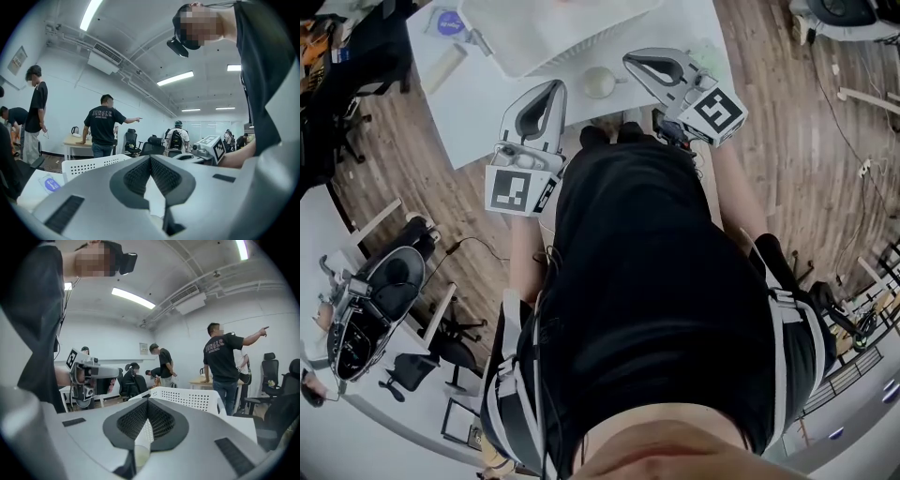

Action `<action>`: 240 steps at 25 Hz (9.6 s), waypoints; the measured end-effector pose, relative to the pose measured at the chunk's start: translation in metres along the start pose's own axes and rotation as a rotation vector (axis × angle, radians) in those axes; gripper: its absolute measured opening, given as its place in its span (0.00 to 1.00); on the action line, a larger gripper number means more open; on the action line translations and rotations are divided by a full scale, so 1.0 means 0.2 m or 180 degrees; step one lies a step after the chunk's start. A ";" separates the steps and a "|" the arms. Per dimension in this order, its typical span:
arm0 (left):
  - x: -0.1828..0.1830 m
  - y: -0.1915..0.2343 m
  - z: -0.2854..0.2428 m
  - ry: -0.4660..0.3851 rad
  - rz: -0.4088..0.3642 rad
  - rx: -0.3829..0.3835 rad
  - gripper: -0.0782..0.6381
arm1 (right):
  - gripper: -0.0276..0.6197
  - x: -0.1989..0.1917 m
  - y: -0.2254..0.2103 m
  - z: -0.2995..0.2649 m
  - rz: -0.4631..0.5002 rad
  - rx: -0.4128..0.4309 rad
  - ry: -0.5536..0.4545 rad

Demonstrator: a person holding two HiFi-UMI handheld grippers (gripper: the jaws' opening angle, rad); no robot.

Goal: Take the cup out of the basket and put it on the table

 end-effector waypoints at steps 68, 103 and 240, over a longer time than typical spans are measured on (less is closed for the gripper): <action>0.01 0.40 0.12 0.0125 0.0148 0.0172 0.13 | 0.19 0.03 -0.59 -1.16 0.1104 0.0180 0.0787; -0.04 0.47 0.09 0.0215 0.0274 0.0208 0.13 | 0.16 -0.59 -0.59 -1.39 0.1423 0.0776 0.1913; -0.05 -1.01 0.47 -0.0197 -0.0104 0.0152 0.13 | 0.09 0.22 0.83 0.95 0.0344 -0.0037 -0.0380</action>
Point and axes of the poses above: the fingertips, and each gripper's own axes: z backward along the fingers, y to its left, x out of its top, the point moved 5 cm from there along z, backward along the fingers, and after that the axes turned 8 degrees about -x, right-handed, at the moved point
